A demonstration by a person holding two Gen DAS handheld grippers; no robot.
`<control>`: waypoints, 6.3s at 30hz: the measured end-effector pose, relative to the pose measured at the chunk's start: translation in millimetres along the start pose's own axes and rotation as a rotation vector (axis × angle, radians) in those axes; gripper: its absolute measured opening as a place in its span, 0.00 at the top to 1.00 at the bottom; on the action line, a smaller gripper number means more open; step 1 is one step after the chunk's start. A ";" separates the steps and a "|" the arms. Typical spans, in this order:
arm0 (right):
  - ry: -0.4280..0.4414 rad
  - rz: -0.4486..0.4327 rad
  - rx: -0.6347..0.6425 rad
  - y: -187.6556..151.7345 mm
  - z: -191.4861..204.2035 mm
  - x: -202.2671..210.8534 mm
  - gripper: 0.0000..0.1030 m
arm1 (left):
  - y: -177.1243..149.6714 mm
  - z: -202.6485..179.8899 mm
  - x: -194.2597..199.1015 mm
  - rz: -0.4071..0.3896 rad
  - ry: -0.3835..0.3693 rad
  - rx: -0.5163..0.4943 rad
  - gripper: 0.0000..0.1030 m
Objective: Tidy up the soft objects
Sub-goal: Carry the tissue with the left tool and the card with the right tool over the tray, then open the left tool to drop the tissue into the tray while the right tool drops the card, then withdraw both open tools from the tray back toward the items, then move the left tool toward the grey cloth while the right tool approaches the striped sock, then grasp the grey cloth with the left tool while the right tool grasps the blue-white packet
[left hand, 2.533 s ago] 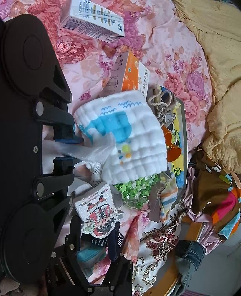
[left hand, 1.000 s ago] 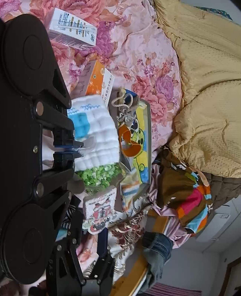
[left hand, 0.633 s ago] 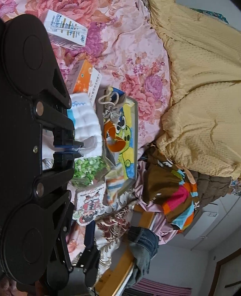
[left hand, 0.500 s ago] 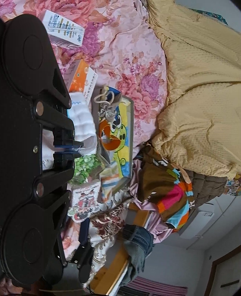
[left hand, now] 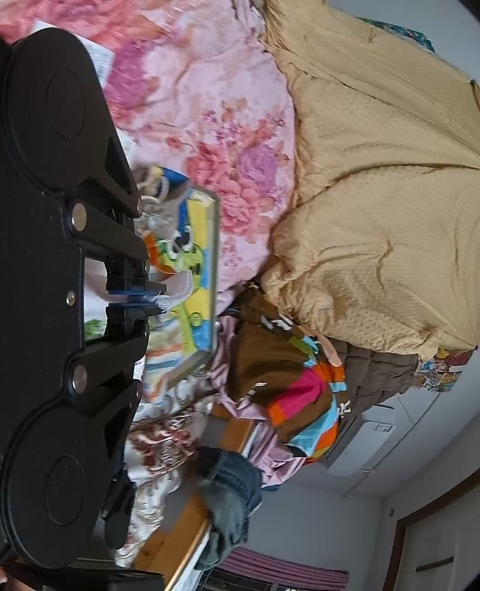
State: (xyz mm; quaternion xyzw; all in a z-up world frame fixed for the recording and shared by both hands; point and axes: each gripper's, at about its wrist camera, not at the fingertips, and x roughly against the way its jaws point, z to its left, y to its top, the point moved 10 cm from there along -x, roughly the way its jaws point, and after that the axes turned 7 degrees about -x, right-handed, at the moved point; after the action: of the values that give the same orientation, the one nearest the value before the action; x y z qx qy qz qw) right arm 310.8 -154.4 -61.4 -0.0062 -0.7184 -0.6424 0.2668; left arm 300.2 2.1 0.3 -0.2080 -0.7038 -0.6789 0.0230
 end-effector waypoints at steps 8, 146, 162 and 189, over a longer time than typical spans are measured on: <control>-0.078 -0.016 -0.098 32.5 -41.6 -45.7 0.32 | 42.9 -4.3 -69.8 -0.019 -0.014 0.013 0.98; -0.205 0.063 -0.226 -52.9 22.7 125.6 0.00 | -107.3 -4.9 81.3 0.208 0.235 0.100 0.01; -0.193 0.097 -0.279 -64.0 21.3 114.1 0.00 | -113.6 -8.8 71.9 0.238 0.216 0.105 0.01; -0.185 0.123 -0.513 -101.7 -0.4 69.4 0.00 | -139.6 -18.5 17.1 0.322 0.127 0.223 0.01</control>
State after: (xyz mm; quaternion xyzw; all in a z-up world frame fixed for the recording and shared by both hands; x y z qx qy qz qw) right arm 215.7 -195.7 -127.8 -0.1755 -0.5519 -0.7826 0.2282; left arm 234.7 -10.1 -125.0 -0.2705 -0.7294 -0.5961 0.1985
